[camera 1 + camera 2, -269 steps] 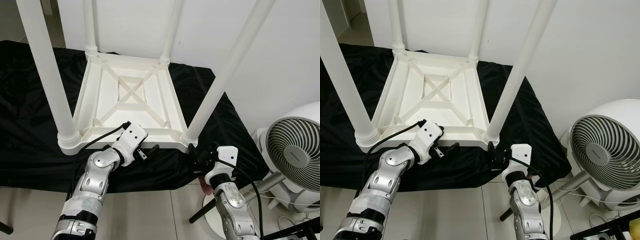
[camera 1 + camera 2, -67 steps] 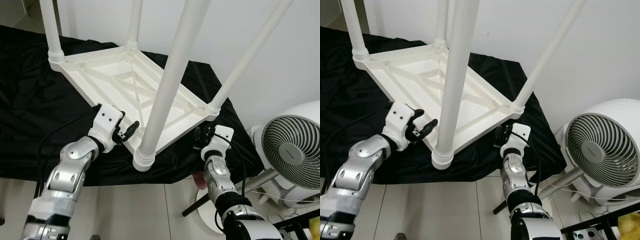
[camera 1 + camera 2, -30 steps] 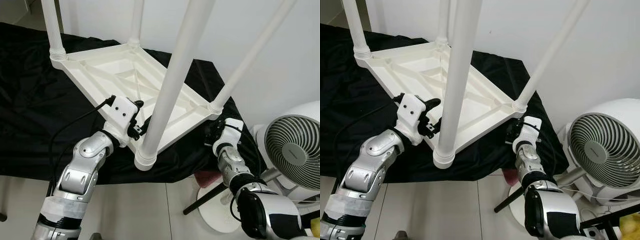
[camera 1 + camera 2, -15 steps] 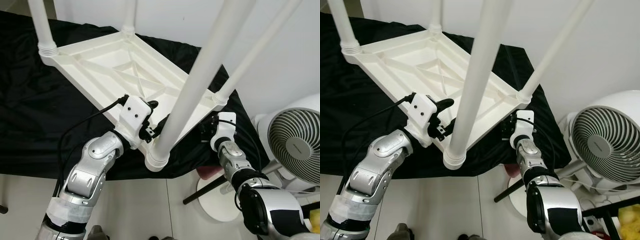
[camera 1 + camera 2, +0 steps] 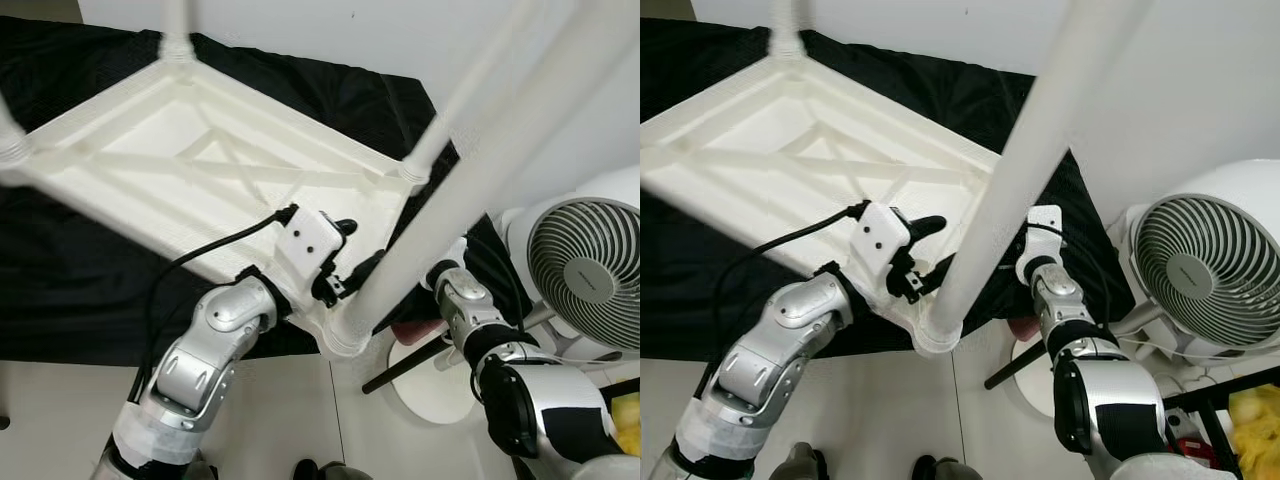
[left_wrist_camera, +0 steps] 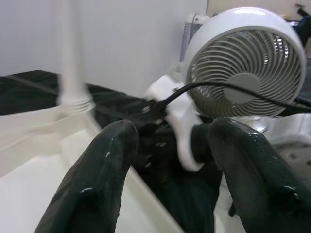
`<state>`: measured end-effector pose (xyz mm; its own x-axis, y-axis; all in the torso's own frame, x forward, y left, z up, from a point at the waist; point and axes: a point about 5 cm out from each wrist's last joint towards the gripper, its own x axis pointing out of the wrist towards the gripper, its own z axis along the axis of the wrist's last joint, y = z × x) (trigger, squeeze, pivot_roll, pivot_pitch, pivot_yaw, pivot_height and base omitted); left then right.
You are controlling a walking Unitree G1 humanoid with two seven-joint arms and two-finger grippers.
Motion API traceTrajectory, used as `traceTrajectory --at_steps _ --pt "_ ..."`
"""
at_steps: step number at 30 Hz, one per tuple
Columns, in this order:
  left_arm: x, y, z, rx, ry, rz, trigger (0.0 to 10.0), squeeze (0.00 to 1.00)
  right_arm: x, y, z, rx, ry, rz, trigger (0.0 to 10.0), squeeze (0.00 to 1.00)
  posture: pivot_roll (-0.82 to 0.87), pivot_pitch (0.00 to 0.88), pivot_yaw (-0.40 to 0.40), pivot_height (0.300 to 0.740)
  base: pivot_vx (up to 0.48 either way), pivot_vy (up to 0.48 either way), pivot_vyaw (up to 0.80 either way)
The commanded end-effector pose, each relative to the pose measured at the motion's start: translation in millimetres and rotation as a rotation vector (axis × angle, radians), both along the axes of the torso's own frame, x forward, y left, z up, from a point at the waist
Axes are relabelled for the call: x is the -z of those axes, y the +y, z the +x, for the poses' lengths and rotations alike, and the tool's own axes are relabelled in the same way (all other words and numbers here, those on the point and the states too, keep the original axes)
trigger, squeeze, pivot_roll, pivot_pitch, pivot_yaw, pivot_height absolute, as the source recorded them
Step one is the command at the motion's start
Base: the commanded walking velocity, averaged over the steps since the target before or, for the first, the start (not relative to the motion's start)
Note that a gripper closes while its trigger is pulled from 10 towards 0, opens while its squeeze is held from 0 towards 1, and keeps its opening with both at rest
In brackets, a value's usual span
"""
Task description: Building children table
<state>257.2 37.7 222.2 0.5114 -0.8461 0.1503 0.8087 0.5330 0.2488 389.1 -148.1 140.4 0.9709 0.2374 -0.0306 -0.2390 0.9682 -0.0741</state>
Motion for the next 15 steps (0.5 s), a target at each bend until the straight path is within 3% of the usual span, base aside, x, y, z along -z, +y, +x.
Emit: traceTrajectory --at_steps 1,6,7,10,14,15 --pt "3.1 -16.3 -7.8 0.077 0.017 0.017 10.0 0.0 -10.3 13.1 3.3 -0.046 -0.045 -0.023 10.0 0.0 0.15 0.183 -0.183 0.74 0.0 0.0 0.0" --pt "4.2 -15.4 -2.4 0.034 0.011 0.028 10.0 0.0 -6.1 3.7 3.7 0.034 -0.015 -0.038 10.0 0.0 0.16 0.179 -0.184 0.74 0.0 0.0 0.0" --pt "6.2 -11.8 3.0 -0.008 0.007 0.039 10.0 0.0 0.0 -8.3 1.8 0.12 0.008 -0.026 10.0 0.0 0.16 0.175 -0.183 0.74 0.0 0.0 0.0" --pt "7.6 -7.3 7.9 -0.048 0.0 0.048 10.0 0.0 6.0 -18.8 -1.0 0.187 0.023 -0.019 10.0 0.0 0.16 0.172 -0.183 0.74 0.0 0.0 0.0" --pt "9.9 4.5 16.4 -0.111 0.004 0.061 10.0 0.0 15.7 -33.2 -8.3 0.243 0.023 0.033 10.0 0.0 0.15 0.168 -0.181 0.74 0.0 0.0 0.0" --pt "10.7 10.8 19.0 -0.128 0.003 0.071 10.0 0.0 18.2 -37.6 -11.6 0.243 0.008 0.088 10.0 0.0 0.15 0.166 -0.179 0.74 0.0 0.0 0.0"
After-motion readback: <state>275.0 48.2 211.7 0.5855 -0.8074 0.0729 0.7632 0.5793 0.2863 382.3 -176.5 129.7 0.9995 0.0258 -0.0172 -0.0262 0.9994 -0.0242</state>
